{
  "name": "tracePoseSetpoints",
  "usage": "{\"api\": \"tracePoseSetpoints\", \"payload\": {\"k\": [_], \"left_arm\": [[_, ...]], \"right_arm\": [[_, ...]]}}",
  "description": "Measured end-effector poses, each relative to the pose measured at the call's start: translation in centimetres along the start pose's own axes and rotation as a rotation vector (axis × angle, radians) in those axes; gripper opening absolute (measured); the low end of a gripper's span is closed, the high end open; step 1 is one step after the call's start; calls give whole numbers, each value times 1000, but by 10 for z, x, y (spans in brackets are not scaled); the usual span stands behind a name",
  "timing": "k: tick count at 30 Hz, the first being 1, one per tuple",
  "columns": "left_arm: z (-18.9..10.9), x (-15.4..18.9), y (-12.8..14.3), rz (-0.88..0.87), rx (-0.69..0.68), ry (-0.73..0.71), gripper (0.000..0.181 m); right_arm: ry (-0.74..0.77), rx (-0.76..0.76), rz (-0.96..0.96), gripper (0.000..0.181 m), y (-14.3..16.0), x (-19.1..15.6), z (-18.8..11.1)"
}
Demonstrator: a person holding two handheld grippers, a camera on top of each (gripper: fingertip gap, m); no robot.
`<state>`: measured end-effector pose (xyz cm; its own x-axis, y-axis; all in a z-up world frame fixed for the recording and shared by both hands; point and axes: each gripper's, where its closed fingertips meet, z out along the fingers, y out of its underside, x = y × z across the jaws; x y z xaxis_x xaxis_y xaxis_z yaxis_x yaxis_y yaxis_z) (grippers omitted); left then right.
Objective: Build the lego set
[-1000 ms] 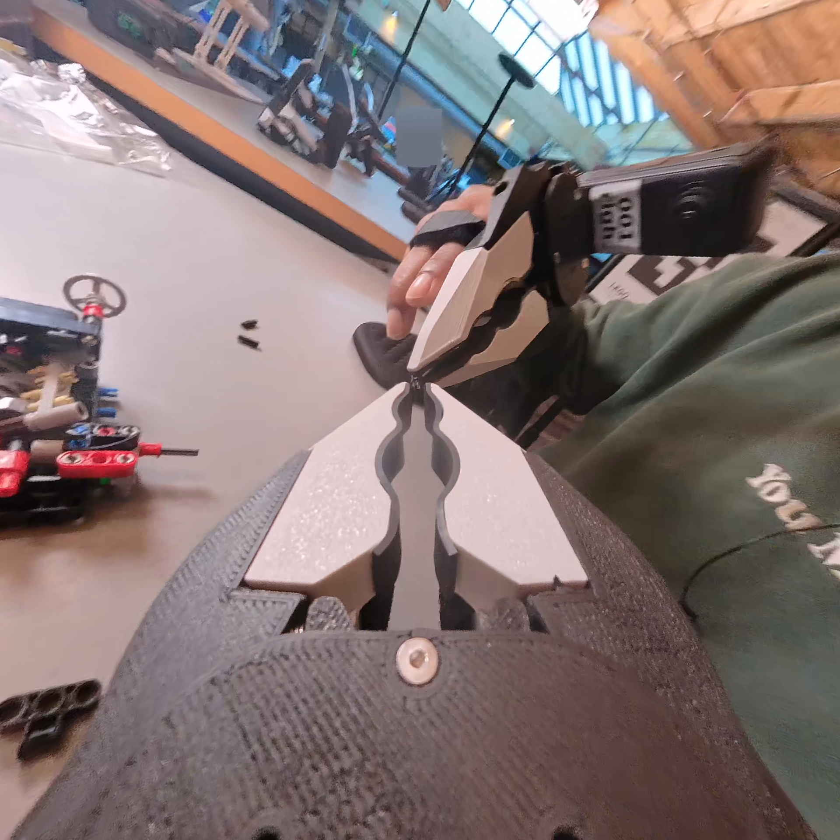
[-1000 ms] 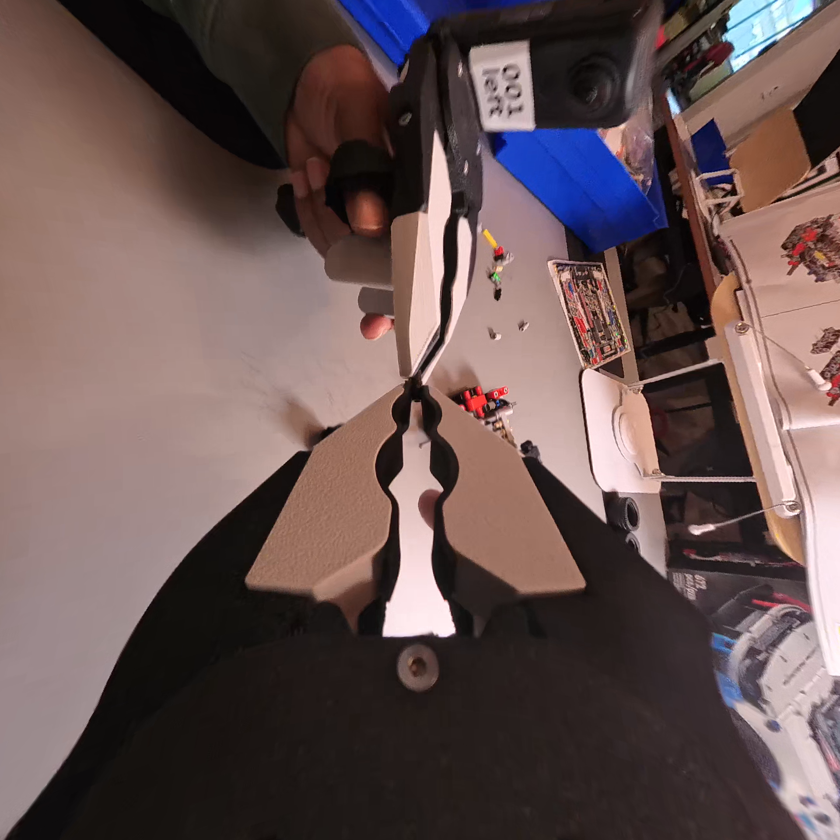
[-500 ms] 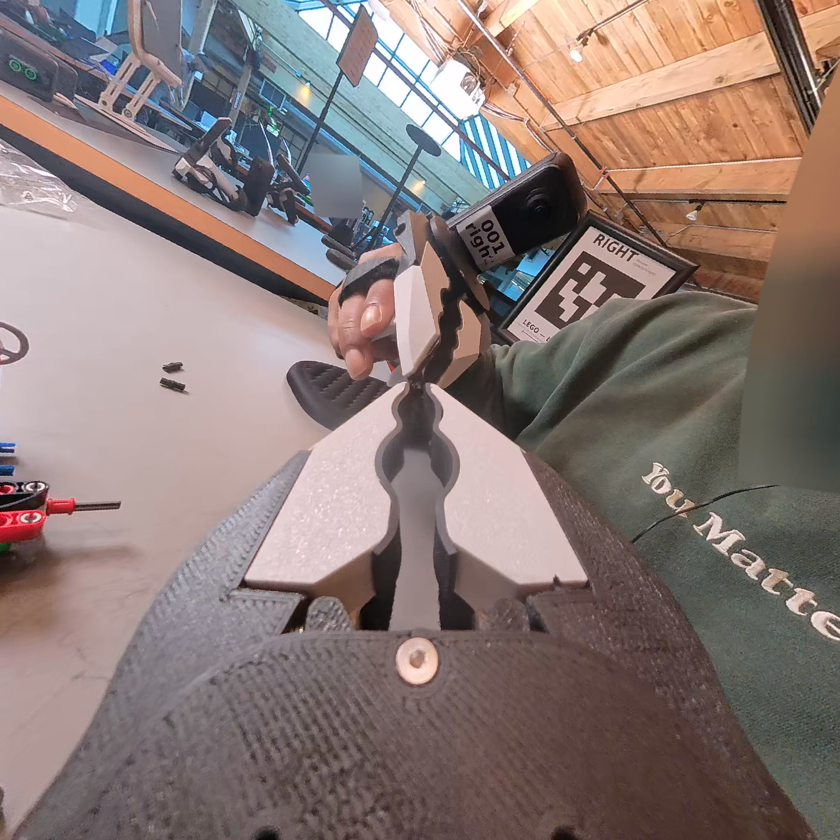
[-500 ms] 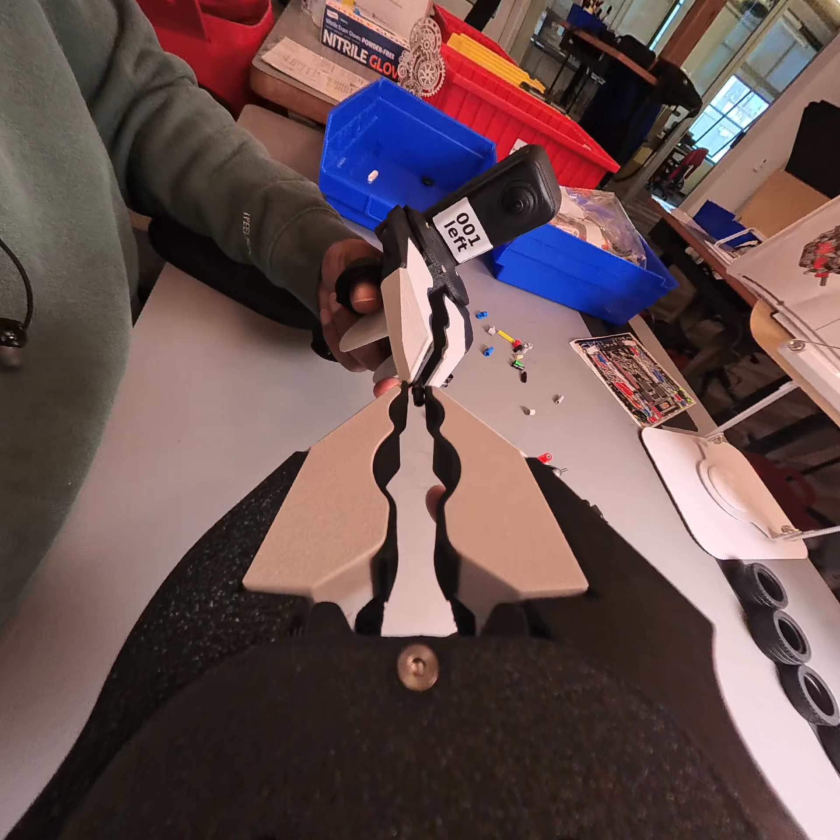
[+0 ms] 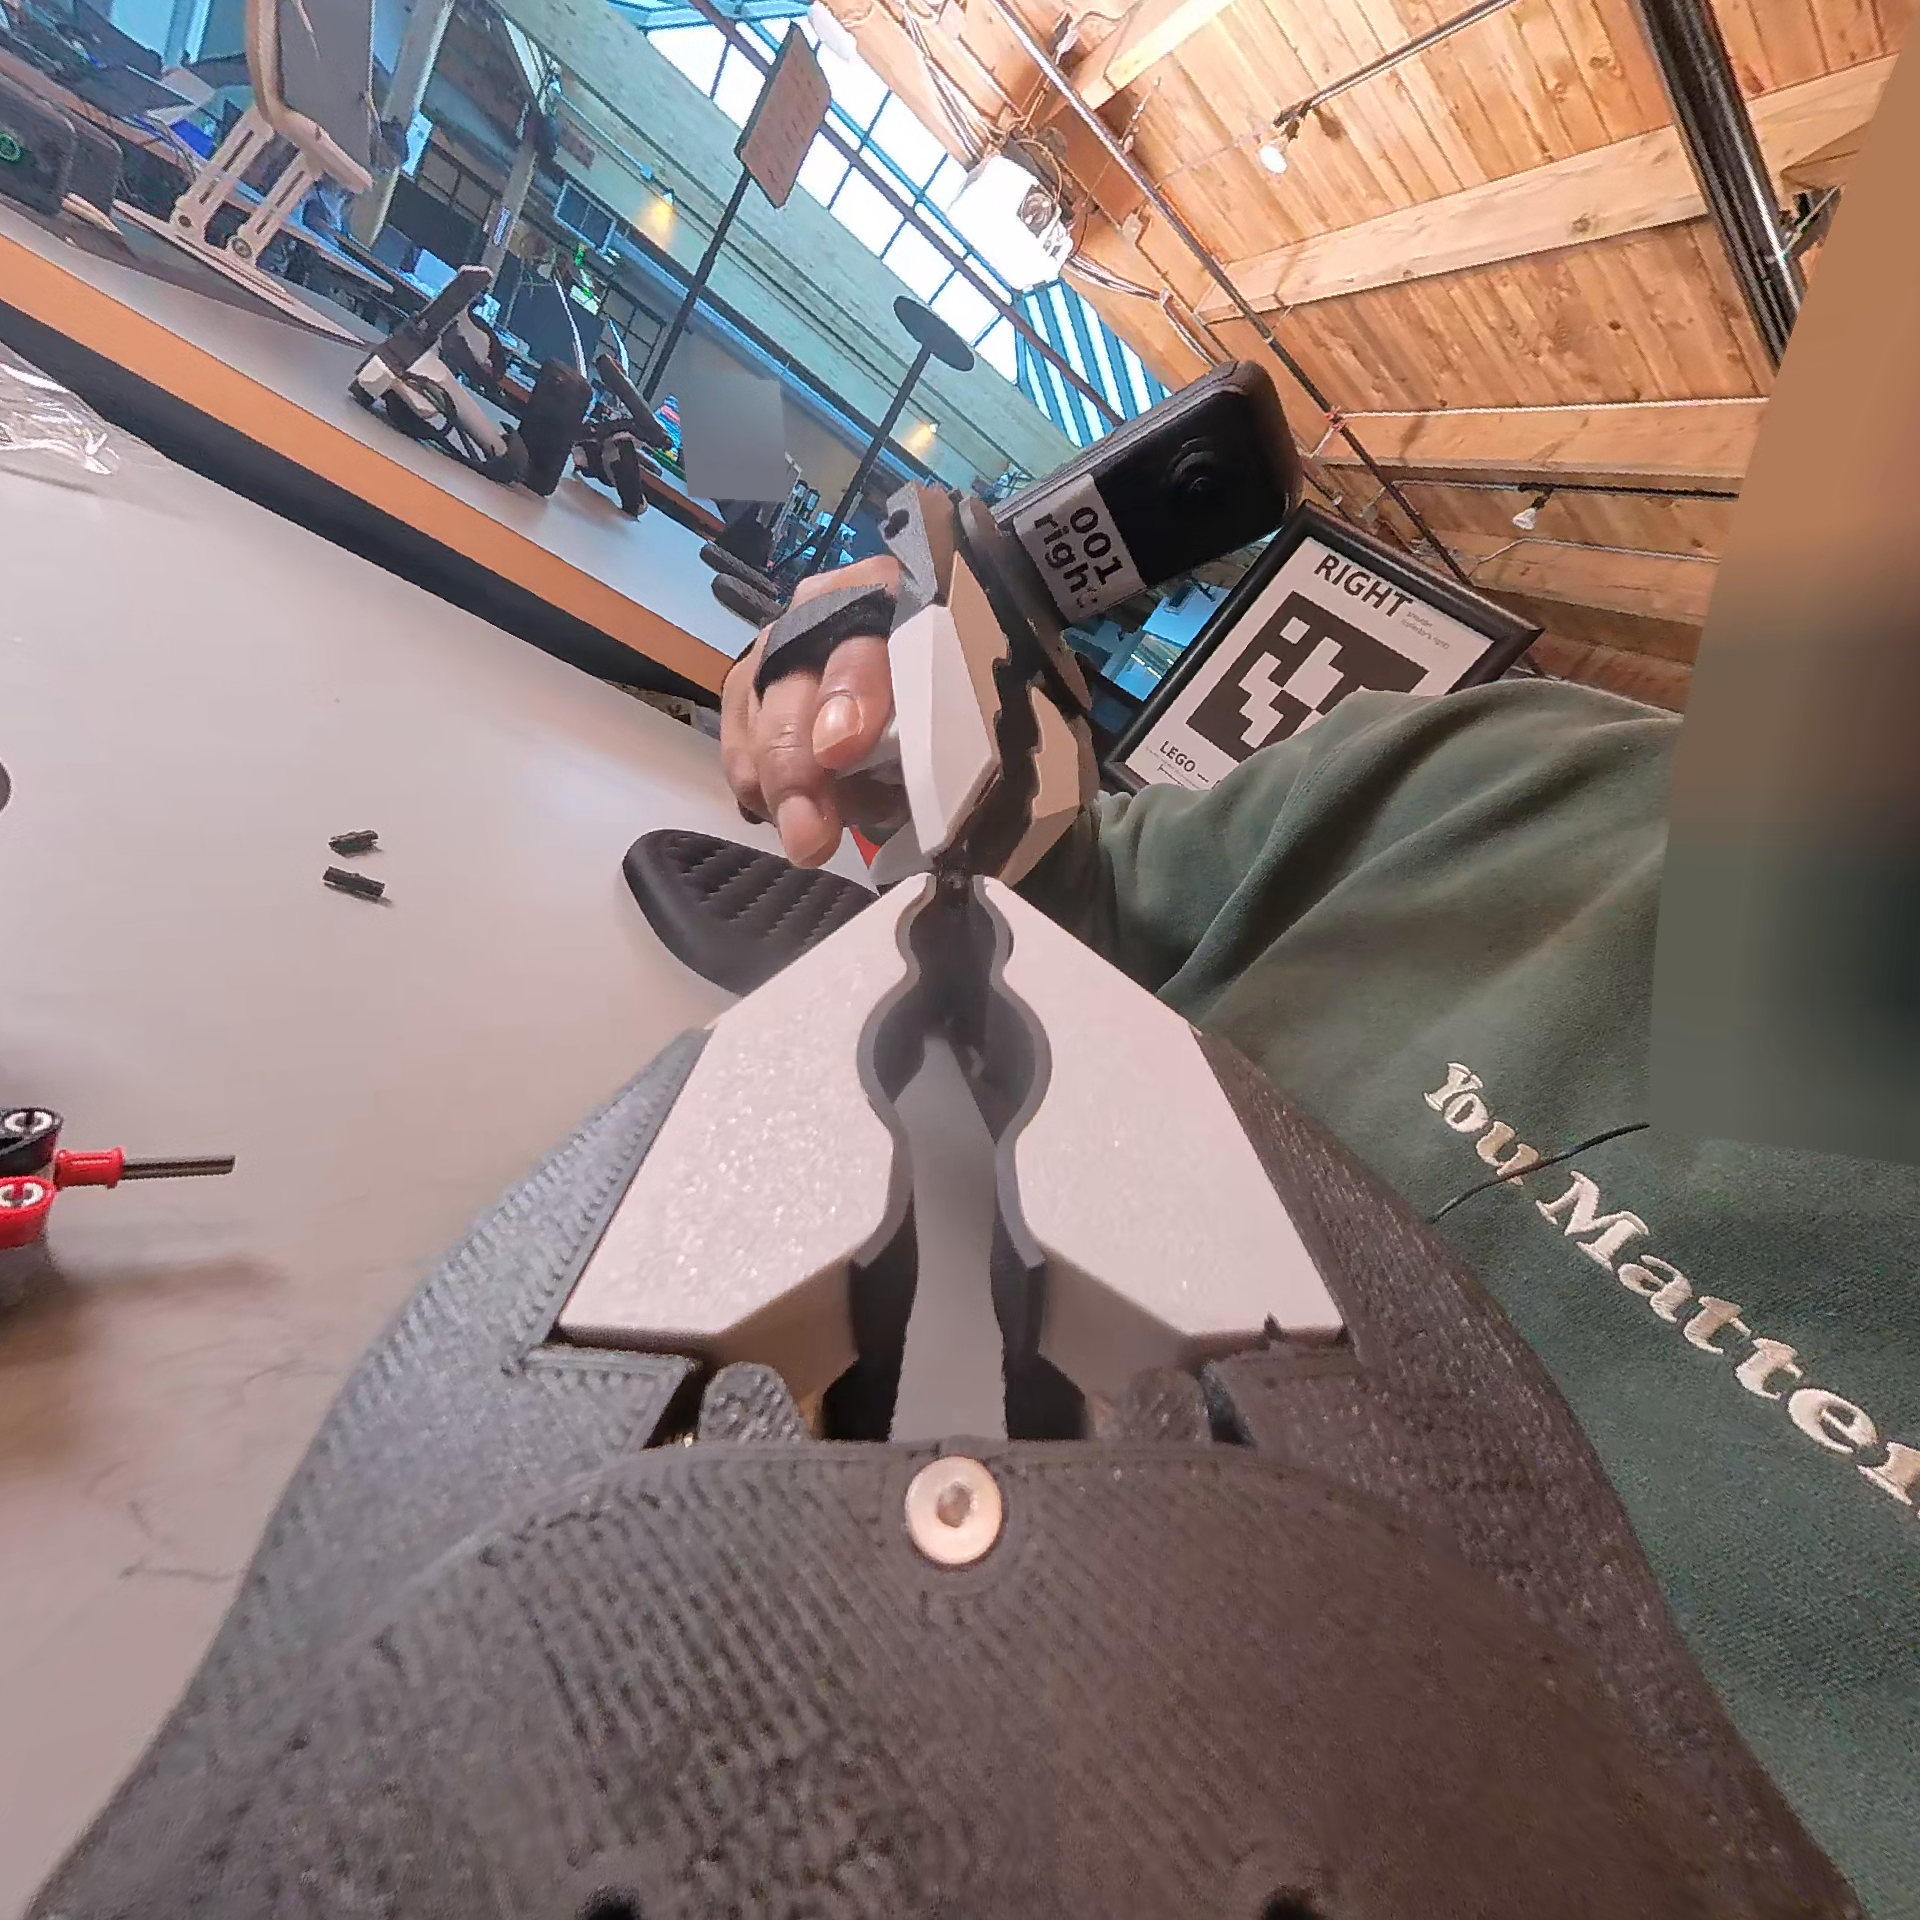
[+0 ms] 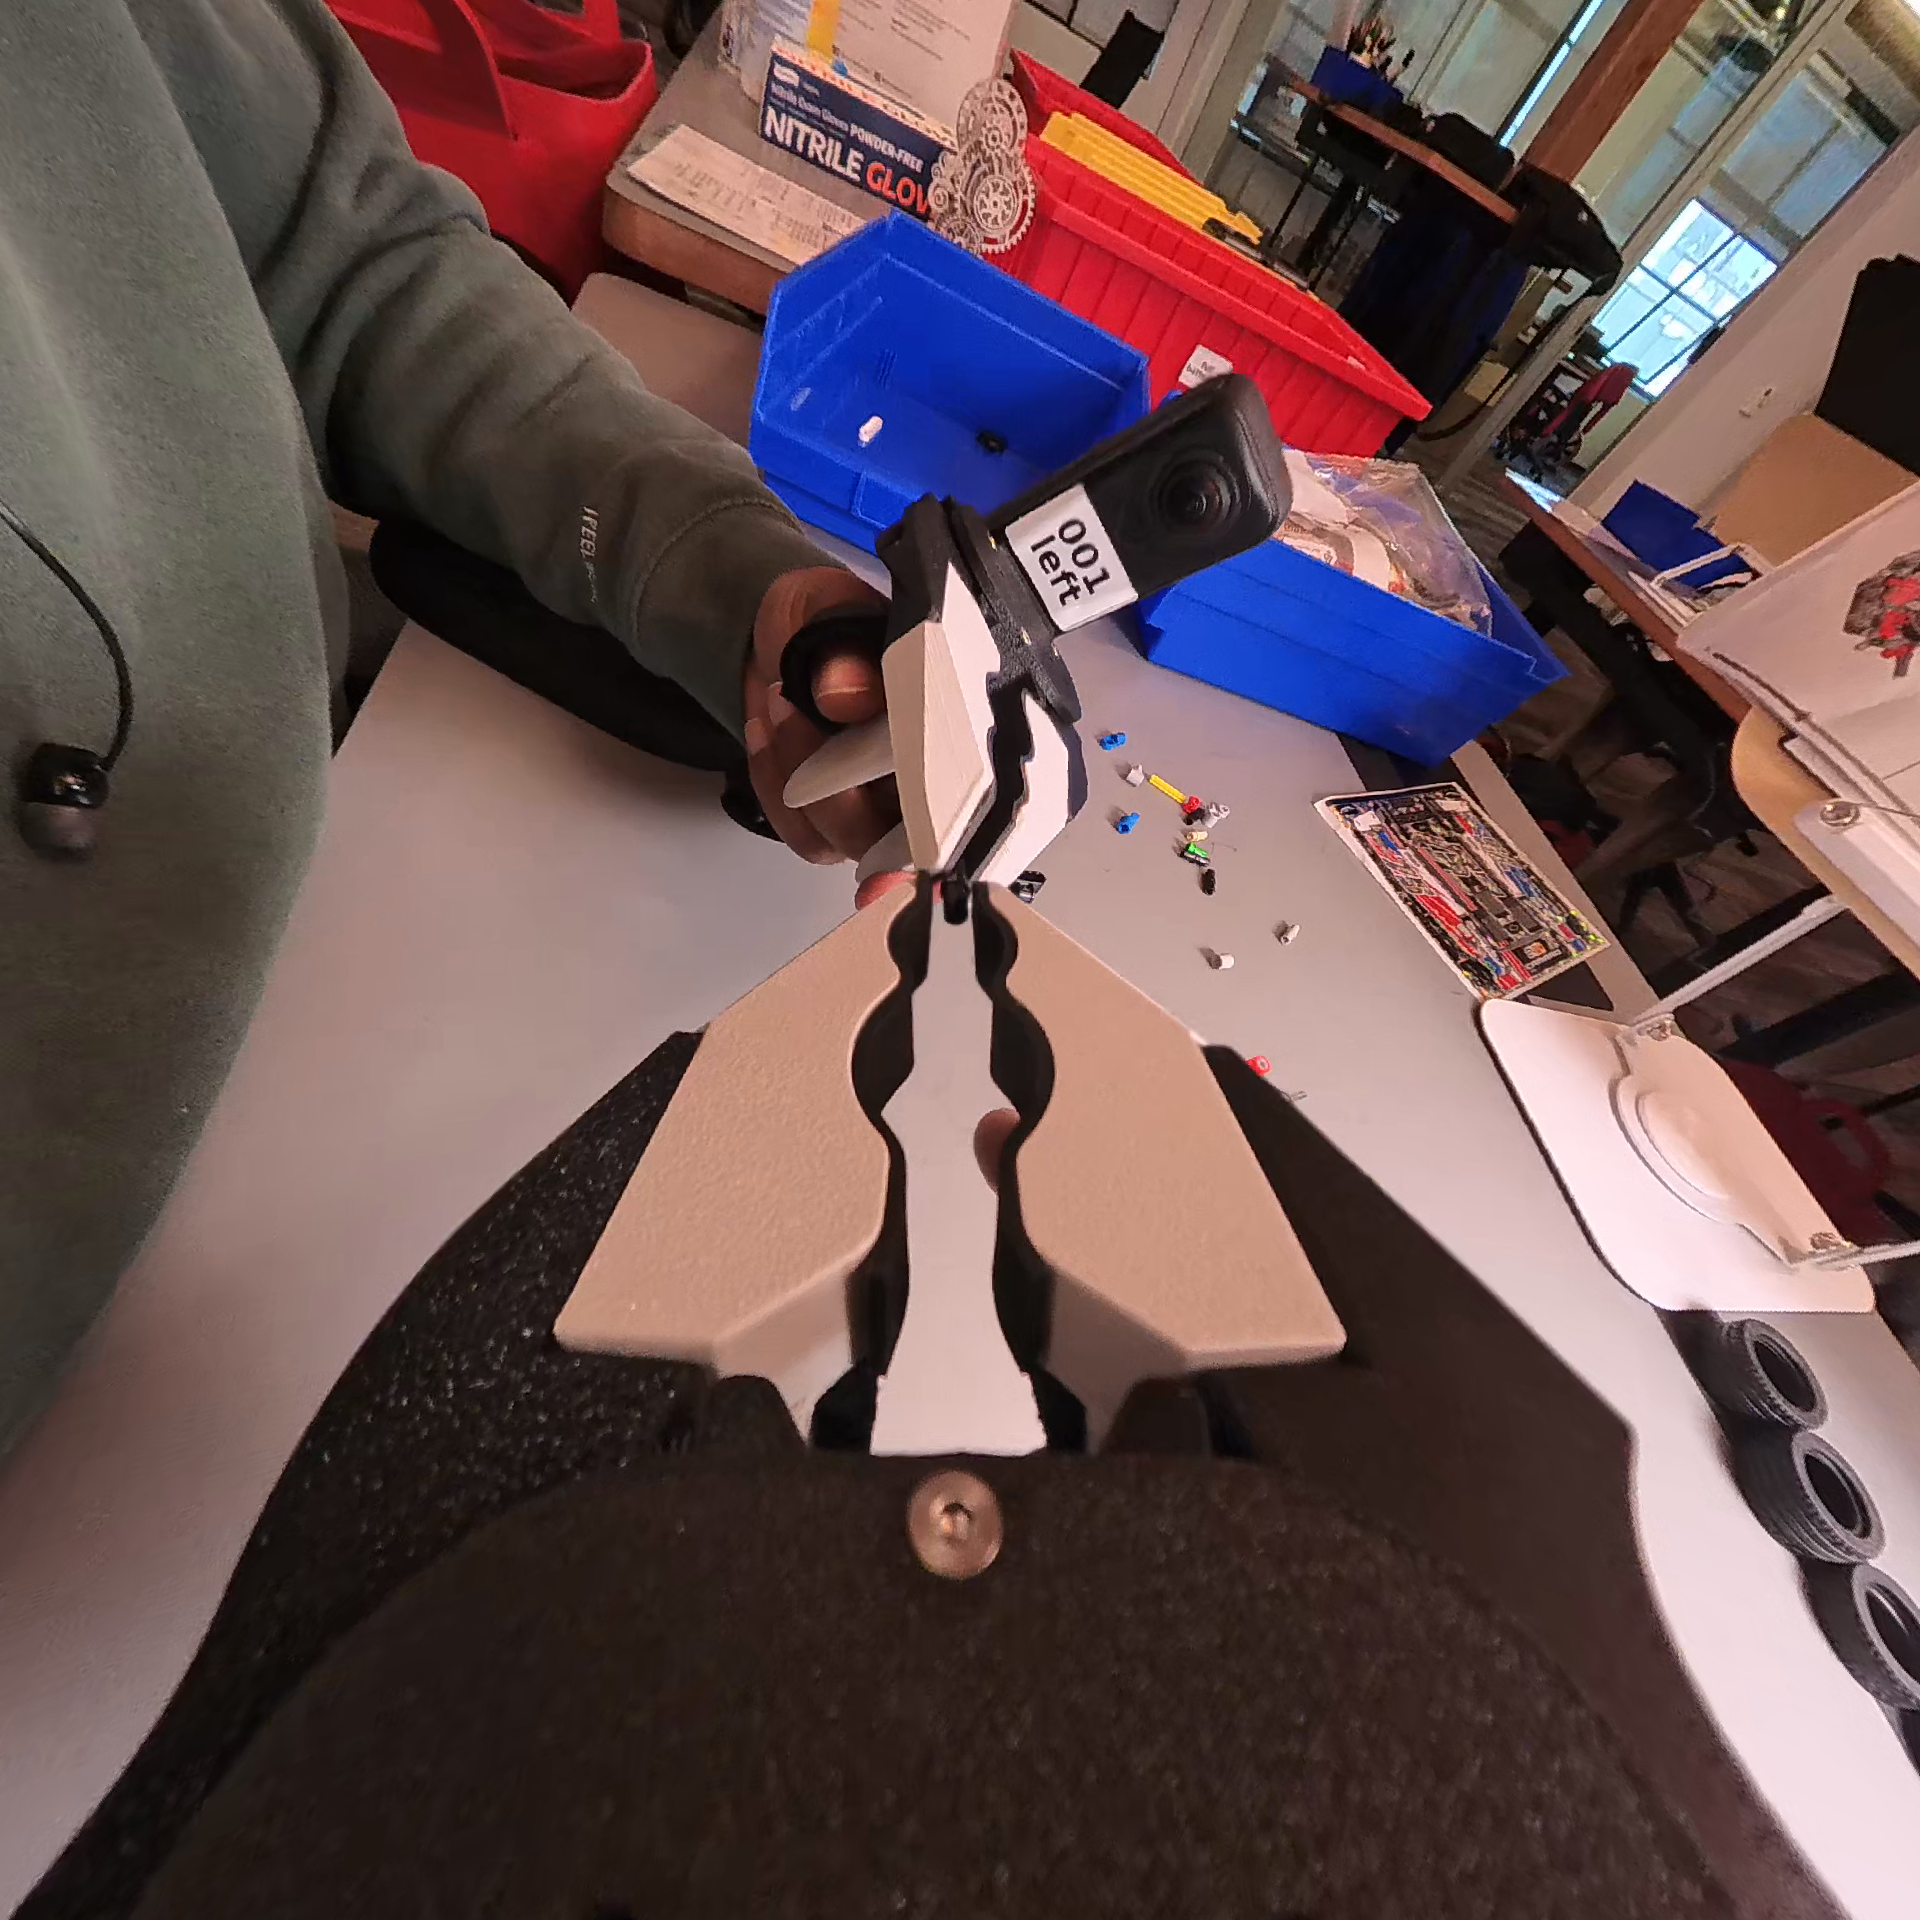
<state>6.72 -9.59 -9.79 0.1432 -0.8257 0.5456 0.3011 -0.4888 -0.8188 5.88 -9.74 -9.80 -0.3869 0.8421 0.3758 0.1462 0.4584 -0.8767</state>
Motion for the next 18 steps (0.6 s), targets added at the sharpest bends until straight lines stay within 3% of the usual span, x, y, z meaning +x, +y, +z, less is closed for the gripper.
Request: {"api": "tracePoseSetpoints", "payload": {"k": [13,16,18], "left_arm": [[1,1,-2,7,7,-6,2],[-2,-14,1,63,-35,-113,13],[-10,-40,19,221,-190,-298,19]], "right_arm": [[-5,-28,0,3,-1,1,0],[-36,-102,14,3,7,4,0],[-98,-243,13,3,26,2,0]]}}
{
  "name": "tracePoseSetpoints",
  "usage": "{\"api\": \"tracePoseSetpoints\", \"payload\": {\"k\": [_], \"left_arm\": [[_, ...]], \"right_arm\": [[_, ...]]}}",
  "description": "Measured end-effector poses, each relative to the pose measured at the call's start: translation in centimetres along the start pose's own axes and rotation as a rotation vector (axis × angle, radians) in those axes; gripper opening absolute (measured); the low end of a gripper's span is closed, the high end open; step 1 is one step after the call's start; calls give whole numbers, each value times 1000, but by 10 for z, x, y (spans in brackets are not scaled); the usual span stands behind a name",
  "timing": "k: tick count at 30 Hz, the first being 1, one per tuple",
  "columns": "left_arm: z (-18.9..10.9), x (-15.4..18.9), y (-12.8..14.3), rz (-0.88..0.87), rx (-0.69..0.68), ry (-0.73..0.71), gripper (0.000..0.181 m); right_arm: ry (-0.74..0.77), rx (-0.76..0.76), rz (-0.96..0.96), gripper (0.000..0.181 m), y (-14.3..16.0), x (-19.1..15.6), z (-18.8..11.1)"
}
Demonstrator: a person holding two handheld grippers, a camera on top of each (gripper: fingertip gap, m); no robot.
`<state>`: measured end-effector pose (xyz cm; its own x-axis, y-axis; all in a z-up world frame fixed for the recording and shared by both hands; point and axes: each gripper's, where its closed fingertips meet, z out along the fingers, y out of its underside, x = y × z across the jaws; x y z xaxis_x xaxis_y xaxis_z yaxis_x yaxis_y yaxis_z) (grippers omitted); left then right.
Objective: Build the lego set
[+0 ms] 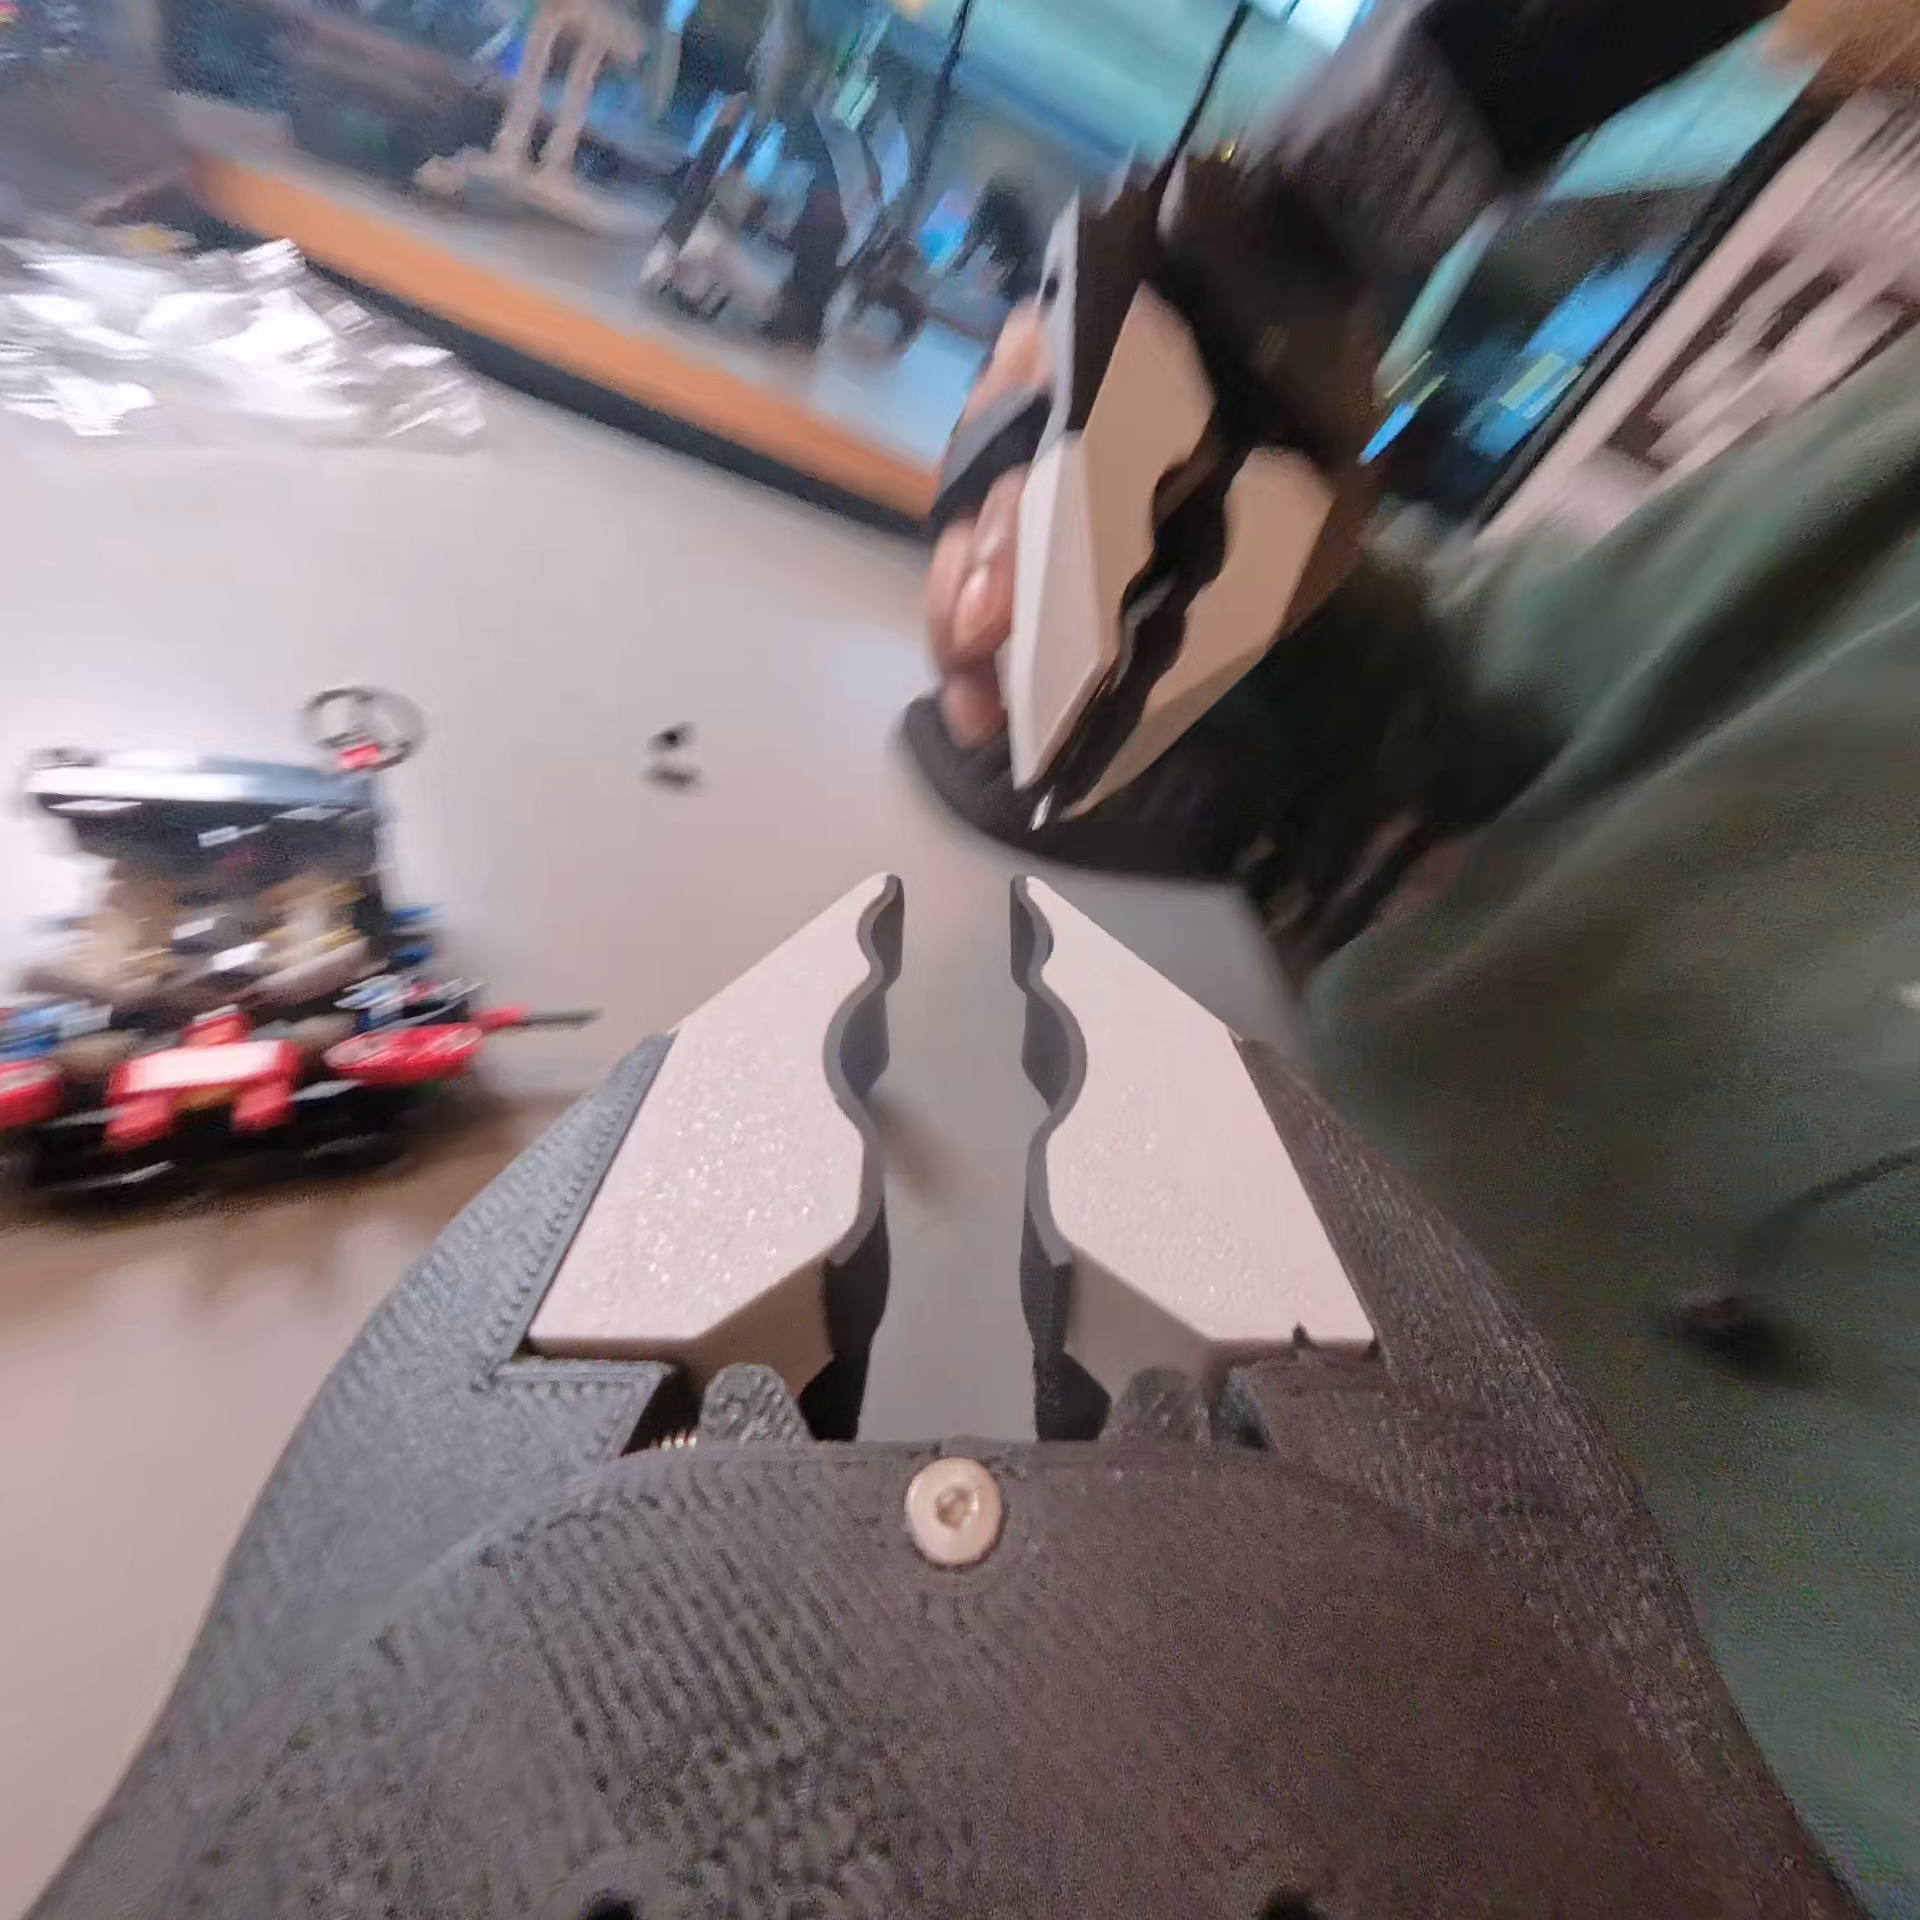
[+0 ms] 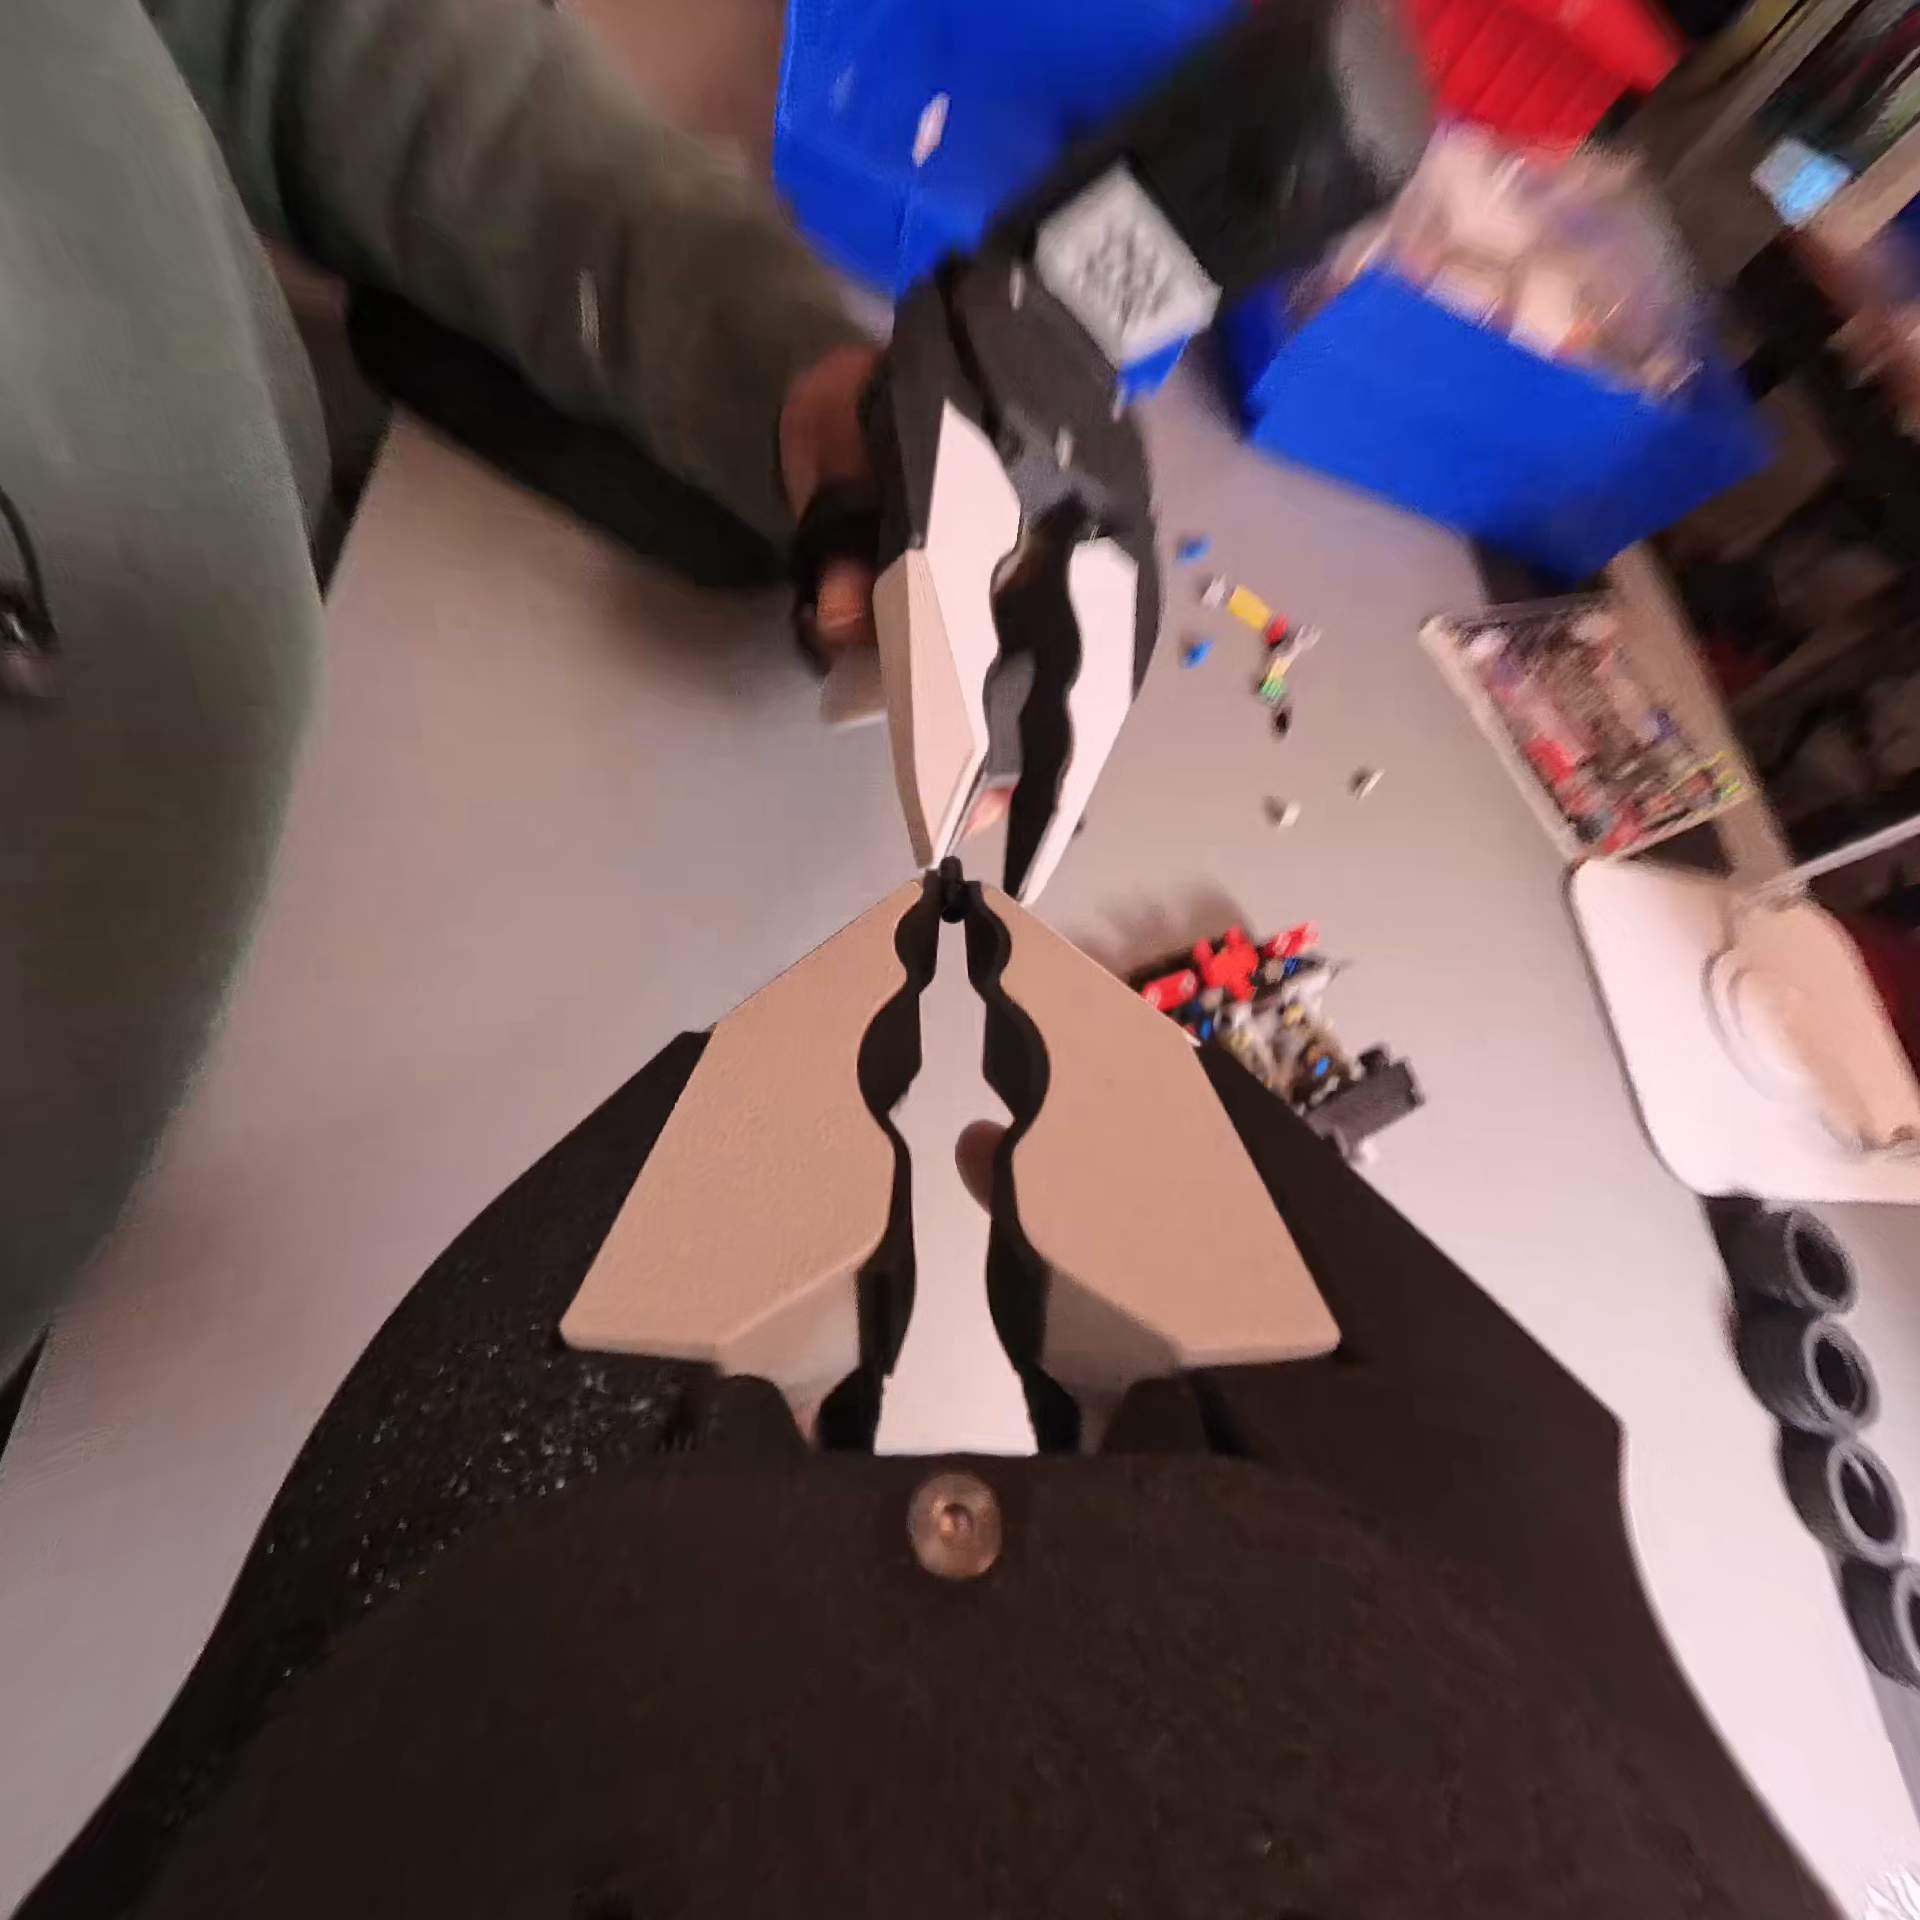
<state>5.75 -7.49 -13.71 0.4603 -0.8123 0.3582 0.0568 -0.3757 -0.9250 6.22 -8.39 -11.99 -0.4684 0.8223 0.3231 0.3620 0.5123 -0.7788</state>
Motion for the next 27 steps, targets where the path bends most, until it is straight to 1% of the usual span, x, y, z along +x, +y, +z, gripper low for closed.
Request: {"api": "tracePoseSetpoints", "payload": {"k": [2,3,6,8,11,12,16,27], "left_arm": [[1,-20,28,175,-175,-160,19],[4,-24,40,231,-245,-199,18],[14,-28,67,331,-406,-251,18],[20,-30,76,375,-461,-265,19],[23,-33,82,380,-494,-283,16],[23,-34,81,378,-493,-291,12],[26,-35,80,374,-491,-282,7],[27,-34,80,362,-492,-264,7]], "right_arm": [[-58,-168,-26,3,23,-2,7],[-94,-257,-38,3,36,-4,10],[-174,-429,-63,3,56,-7,21],[-215,-501,-83,3,61,-9,27],[-264,-568,-93,3,66,-13,33],[-273,-584,-91,3,68,-13,35],[-299,-605,-61,3,71,-16,40],[-334,-689,-32,2,79,-17,43]]}}
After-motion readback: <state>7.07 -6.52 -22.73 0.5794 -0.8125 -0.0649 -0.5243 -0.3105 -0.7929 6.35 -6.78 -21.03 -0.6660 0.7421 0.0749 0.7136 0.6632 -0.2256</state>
